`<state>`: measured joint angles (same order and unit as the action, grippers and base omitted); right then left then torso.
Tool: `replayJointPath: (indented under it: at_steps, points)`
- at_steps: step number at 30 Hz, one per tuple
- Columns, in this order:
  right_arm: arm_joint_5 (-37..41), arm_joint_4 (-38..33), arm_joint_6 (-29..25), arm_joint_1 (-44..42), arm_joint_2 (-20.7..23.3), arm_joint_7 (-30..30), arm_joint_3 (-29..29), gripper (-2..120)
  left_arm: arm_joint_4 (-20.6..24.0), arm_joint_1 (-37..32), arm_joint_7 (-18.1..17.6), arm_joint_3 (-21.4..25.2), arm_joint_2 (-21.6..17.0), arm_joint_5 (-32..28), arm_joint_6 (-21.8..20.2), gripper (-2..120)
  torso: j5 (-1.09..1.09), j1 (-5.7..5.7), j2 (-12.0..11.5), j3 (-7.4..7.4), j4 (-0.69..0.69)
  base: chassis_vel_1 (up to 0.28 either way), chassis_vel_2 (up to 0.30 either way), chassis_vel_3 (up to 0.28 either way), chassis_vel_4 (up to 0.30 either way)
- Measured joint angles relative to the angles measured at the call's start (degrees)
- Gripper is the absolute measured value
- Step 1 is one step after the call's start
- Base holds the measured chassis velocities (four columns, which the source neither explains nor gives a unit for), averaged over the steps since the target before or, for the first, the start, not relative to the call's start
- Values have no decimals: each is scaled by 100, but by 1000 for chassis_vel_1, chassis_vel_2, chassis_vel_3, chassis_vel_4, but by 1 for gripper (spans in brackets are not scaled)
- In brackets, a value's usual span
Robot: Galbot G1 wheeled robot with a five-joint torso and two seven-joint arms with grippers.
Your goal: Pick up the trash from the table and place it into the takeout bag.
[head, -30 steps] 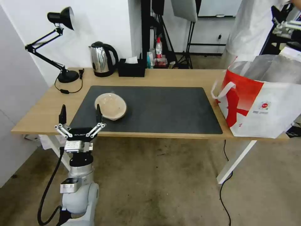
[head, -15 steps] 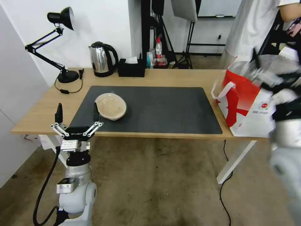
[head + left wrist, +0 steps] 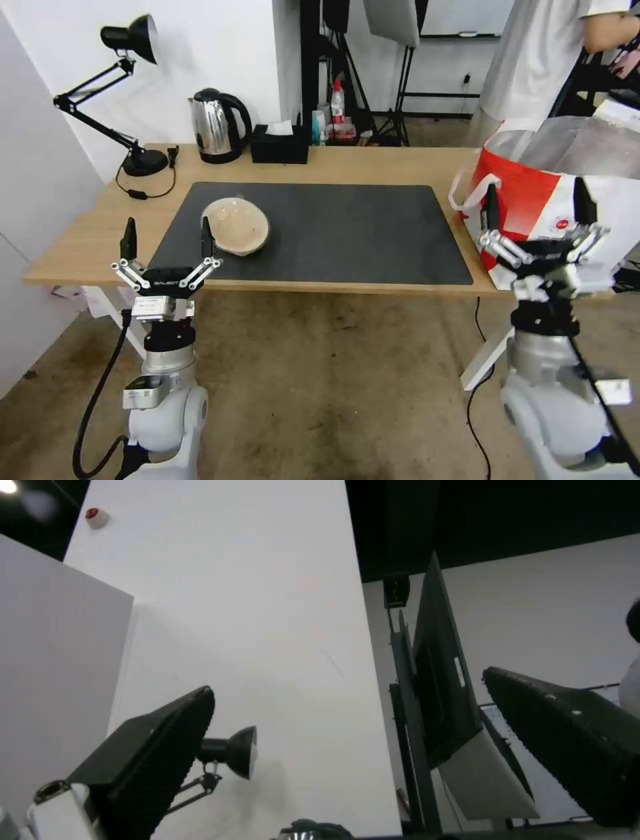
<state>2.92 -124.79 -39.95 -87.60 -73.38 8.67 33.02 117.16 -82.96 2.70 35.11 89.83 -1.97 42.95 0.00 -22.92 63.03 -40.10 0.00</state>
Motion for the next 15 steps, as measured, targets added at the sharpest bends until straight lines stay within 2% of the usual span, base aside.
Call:
replayJointPath:
  at_steps: [7,15]
  points:
    - [-331,271,-494,-362,-226,22,-46,100,-12,-9,2,-35,31,10,0,100,0,0,0,0,0,0,0,0,0]
    - [-466,427,-740,-577,-335,18,-130,100,-30,-20,4,-108,64,47,-1,100,0,0,0,0,0,0,0,0,0]
